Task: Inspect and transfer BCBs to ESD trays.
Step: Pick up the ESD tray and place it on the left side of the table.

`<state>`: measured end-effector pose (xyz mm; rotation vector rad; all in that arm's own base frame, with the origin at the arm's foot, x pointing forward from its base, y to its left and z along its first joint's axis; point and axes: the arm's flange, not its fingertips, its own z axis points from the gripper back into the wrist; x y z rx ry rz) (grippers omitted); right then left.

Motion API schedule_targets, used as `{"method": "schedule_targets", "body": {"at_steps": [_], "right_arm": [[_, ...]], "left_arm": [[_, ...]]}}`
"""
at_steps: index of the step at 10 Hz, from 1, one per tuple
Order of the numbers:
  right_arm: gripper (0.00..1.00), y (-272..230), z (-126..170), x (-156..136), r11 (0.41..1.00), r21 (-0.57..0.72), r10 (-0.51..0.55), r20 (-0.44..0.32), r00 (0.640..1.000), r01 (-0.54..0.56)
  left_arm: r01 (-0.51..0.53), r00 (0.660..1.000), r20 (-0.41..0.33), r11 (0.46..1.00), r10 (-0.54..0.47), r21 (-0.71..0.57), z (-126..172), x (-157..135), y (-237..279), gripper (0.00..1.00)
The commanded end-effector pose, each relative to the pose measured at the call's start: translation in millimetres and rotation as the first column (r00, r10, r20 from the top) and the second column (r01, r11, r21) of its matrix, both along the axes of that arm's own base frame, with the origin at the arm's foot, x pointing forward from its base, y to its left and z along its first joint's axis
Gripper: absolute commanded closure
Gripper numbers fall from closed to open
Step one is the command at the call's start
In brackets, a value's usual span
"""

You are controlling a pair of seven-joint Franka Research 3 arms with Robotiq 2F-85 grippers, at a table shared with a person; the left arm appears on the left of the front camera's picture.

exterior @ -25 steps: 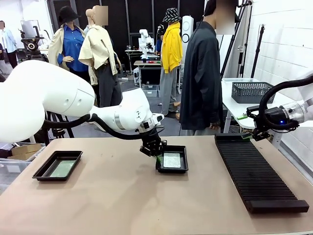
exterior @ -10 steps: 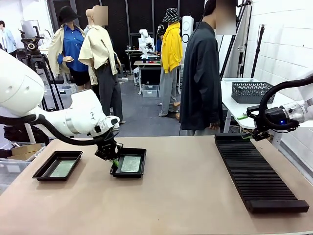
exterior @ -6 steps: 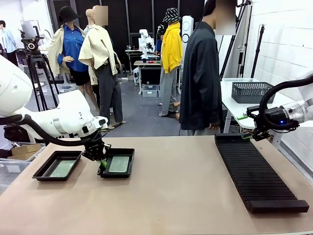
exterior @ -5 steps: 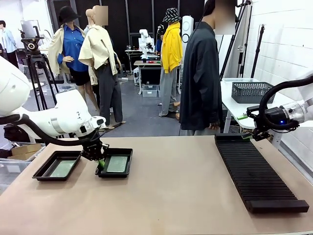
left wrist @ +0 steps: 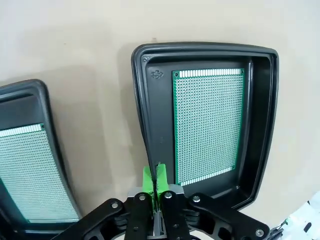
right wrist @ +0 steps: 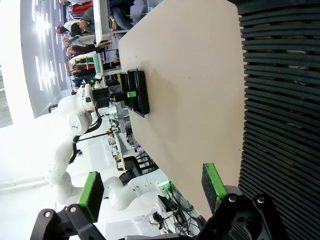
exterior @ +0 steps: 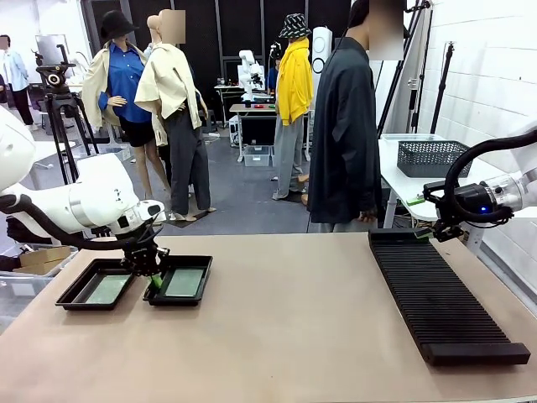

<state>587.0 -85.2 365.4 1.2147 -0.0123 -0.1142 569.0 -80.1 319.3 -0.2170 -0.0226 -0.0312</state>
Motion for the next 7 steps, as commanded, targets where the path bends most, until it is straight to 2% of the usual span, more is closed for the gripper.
{"method": "schedule_targets", "body": {"at_steps": [1, 4, 5, 7], "right_arm": [[0.0, 2.9, 0.8, 1.5, 1.0, -0.005, -0.011, -0.013, 1.0, 0.011], [0.0, 2.9, 0.8, 1.5, 1.0, -0.005, -0.011, -0.013, 1.0, 0.011], [0.0, 2.9, 0.8, 1.5, 1.0, -0.005, -0.011, -0.013, 1.0, 0.011], [0.0, 2.9, 0.8, 1.5, 1.0, -0.005, -0.011, -0.013, 1.0, 0.011]], "left_arm": [[0.035, 0.999, -0.001, 0.999, -0.035, 0.019, 3.7, -8.8, 12.8, 1.0], [0.057, 0.998, -0.024, 0.998, -0.057, -0.006, 4.9, -10.7, 15.3, 1.0], [0.055, 0.998, -0.022, 0.998, -0.055, -0.017, 5.3, -10.5, 15.5, 0.84], [0.045, 0.999, -0.018, 0.999, -0.045, -0.023, 8.8, -11.1, 13.5, 0.45]]}}
